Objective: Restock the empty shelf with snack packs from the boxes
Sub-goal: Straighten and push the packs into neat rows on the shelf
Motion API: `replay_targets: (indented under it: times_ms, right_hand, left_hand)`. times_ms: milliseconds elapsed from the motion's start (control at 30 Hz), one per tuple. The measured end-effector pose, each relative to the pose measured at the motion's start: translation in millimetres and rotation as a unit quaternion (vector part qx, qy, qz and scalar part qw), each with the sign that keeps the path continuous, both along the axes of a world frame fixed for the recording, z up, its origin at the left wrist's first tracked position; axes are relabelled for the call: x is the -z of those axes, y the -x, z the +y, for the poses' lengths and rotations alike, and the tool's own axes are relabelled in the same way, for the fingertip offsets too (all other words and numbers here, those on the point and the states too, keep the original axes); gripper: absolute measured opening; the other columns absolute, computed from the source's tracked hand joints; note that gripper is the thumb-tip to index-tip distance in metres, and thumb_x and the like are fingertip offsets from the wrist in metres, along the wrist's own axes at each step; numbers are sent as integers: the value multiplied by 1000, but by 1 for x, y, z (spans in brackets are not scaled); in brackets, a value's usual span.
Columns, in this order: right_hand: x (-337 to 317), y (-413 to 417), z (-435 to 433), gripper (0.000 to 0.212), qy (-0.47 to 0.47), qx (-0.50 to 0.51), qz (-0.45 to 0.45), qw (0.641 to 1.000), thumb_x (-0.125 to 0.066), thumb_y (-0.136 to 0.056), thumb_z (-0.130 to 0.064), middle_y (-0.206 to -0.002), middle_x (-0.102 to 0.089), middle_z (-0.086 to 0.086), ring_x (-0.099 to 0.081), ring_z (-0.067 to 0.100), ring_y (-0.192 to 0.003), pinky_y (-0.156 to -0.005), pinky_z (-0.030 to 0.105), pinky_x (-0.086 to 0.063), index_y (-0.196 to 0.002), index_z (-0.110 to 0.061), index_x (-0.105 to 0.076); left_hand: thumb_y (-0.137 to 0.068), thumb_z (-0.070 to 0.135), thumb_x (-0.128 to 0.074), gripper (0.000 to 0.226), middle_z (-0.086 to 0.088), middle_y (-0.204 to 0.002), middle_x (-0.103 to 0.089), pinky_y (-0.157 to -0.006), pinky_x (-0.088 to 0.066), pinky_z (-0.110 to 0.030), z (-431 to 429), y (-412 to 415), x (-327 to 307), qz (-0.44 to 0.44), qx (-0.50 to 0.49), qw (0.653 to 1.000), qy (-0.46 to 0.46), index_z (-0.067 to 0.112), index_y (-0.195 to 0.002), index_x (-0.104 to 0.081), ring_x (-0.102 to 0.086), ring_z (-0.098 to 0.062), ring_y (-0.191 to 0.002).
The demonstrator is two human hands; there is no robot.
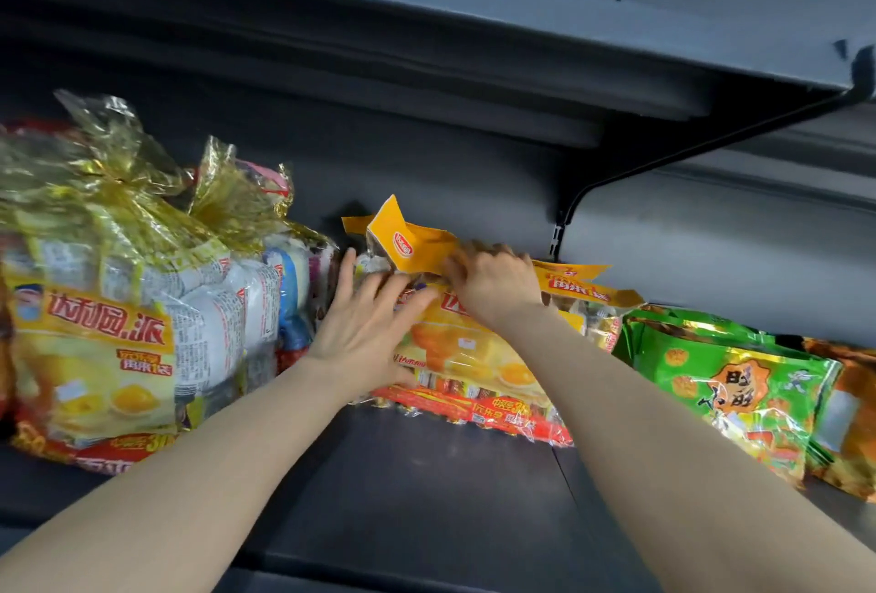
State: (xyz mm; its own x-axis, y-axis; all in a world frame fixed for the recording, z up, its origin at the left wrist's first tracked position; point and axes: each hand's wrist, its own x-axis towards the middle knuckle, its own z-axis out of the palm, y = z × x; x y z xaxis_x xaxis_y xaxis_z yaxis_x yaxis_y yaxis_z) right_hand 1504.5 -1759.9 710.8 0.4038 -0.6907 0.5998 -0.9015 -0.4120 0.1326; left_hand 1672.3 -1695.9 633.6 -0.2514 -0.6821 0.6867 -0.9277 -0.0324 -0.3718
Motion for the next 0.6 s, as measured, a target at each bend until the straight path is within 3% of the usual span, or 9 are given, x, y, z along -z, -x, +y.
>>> replay_targets:
  times_ms: [67, 100, 200, 267, 367, 433, 500, 600]
  right_hand:
    - [12, -5, 3, 45, -43, -12, -16, 999, -27, -105, -45, -133, -61, 11, -53, 34, -123, -104, 45, -35, -132, -25, -57]
    - [15, -4, 6, 45, -52, -21, -19, 998, -26, -105, -44, -134, -60, 12, -54, 36, -123, -105, 45, -36, -134, -25, -56]
    - [8, 4, 14, 43, -78, -51, -4, 996, -28, -107, -39, -138, -58, 11, -54, 38, -123, -101, 46, -43, -137, -23, -55]
    - [3, 6, 14, 42, -103, -65, 7, 993, -28, -107, -38, -137, -59, 11, -54, 37, -123, -100, 46, -44, -134, -22, -57]
    - [-1, 7, 7, 44, -61, -70, -50, 994, -32, -106, -41, -133, -60, 9, -50, 33, -123, -98, 42, -44, -121, -19, -67]
    - [-4, 4, 0, 44, -1, -59, -43, 997, -34, -106, -40, -149, -44, 5, -40, 32, -129, -103, 42, -41, -120, -18, -70]
    - [-9, -1, -6, 43, -44, -42, -20, 998, -32, -106, -38, -158, -31, 4, -37, 35, -132, -107, 40, -37, -127, -19, -65]
    - [-19, -9, -7, 33, -97, -13, -40, 994, -37, -105, -24, -135, -58, 15, -55, 36, -120, -95, 36, -44, -120, -10, -63]
  left_hand:
    - [-47, 85, -68, 119, -10, -136, -49, -117, -6, -64, 3, -2, -14, 8, 13, 999, 33, 18, -141, -37, -44, -35, -131]
    - [-49, 88, -66, 125, -13, -146, -42, -119, -5, -62, 4, -2, -21, 1, 15, 999, 32, 15, -146, -33, -32, -36, -141]
    - [-55, 93, -55, 141, -16, -164, -7, -121, 5, -54, 1, -2, -37, -61, -7, 998, -25, 15, -158, 2, 8, -35, -151]
    - [-53, 95, -53, 144, -16, -161, -20, -121, 5, -53, -5, 0, -45, -63, -28, 995, -68, 16, -157, 6, -3, -37, -151]
    - [-49, 90, -64, 134, -10, -143, -46, -118, -19, -51, -9, 3, -48, -37, -47, 992, -115, 24, -153, -13, -40, -36, -134]
    - [-50, 86, -69, 124, -8, -141, -46, -108, -34, -52, -7, 6, -46, -19, -61, 990, -126, 30, -149, -20, -47, -34, -126]
    - [-54, 84, -70, 120, -9, -142, -44, -106, -36, -54, -5, 10, -45, -20, -78, 988, -129, 31, -150, -21, -47, -36, -127]
    - [-58, 83, -68, 115, -11, -142, -44, -106, -37, -54, -5, 12, -44, -27, -90, 988, -120, 31, -150, -21, -46, -37, -128]
